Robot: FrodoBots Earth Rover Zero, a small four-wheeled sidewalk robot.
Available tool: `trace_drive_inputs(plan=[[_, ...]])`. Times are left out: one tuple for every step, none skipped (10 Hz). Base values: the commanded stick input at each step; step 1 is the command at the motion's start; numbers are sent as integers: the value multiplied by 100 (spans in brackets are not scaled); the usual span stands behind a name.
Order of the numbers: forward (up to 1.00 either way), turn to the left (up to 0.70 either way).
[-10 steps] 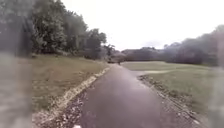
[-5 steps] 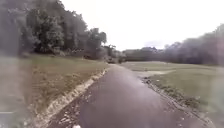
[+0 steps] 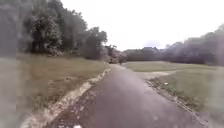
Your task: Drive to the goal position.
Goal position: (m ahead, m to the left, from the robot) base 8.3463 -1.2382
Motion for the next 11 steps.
trace_drive_inputs(plan=[[100,0],[100,0],[100,0],[100,0],[100,0],[100,0],[100,0],[100,0],[100,0],[100,0],[100,0]])
